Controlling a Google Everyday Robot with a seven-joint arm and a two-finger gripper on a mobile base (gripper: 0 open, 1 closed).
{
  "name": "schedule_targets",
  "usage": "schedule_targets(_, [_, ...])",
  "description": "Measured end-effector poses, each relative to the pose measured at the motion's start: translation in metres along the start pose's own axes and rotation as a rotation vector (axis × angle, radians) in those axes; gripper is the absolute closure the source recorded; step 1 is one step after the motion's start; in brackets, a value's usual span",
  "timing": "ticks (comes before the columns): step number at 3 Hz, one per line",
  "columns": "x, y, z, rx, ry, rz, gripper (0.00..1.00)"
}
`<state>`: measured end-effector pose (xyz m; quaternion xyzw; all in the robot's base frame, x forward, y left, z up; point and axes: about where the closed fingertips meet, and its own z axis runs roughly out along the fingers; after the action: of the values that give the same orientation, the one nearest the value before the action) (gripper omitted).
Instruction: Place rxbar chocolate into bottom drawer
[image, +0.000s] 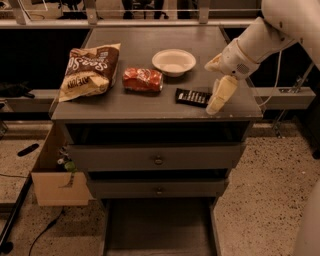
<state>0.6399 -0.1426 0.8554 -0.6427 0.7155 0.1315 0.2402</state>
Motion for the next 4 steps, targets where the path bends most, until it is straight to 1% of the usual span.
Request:
schedule_targets(2, [-0.006, -0.013, 0.014, -0.006, 0.009, 0.025, 0.0])
schedule_targets(4, [0.0, -0.013, 0.027, -0.02, 0.014, 0.054, 0.0])
